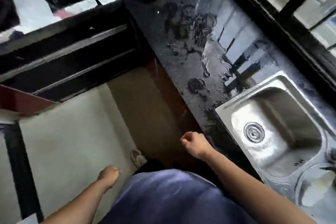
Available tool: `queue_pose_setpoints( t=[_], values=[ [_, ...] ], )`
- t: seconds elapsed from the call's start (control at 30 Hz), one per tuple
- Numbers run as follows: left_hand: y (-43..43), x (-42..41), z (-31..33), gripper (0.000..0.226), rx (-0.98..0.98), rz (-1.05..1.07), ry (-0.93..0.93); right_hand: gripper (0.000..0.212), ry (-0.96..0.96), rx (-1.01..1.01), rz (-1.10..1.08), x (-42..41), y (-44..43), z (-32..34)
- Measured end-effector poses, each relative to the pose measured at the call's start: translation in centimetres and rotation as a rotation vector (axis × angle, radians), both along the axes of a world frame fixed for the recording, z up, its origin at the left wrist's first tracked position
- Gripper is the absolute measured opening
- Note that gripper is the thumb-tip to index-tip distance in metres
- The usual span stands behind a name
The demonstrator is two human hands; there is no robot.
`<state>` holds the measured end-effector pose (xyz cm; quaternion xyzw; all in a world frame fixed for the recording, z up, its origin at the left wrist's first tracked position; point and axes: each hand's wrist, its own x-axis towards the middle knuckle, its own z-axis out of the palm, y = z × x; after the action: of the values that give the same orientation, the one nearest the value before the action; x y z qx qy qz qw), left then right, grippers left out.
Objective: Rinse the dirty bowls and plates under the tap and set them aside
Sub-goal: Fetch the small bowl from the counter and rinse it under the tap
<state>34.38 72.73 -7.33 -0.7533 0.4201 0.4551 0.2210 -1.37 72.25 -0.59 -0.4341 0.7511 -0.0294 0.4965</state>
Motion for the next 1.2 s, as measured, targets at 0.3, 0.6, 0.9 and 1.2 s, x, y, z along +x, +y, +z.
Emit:
queue_pose_setpoints(
  t=[0.3,0.6,0.9,1.2],
  values=[
    [-13.8,8.2,-0.2,0.025,-0.056,0.211,0.196,0.028,0.181,0.219,-0.055,7.9,-8.6,-2.1],
    [-29.9,7.2,-0.5,0.021,-0.094,0.213,0.358,0.032,0.195,0.411,-0.089,10.0,-20.1,-6.3],
    [-40.7,17.0,2.7,0.023,-0.038,0.264,0.045,0.043,0.044,0.208,0.132,17.4,-48.1,-6.4],
    [-60.0,13.3,3.7,0.02,-0.064,0.24,0.174,0.038,-0.088,0.132,0.053,17.9,-62.8,-2.9]
  ],
)
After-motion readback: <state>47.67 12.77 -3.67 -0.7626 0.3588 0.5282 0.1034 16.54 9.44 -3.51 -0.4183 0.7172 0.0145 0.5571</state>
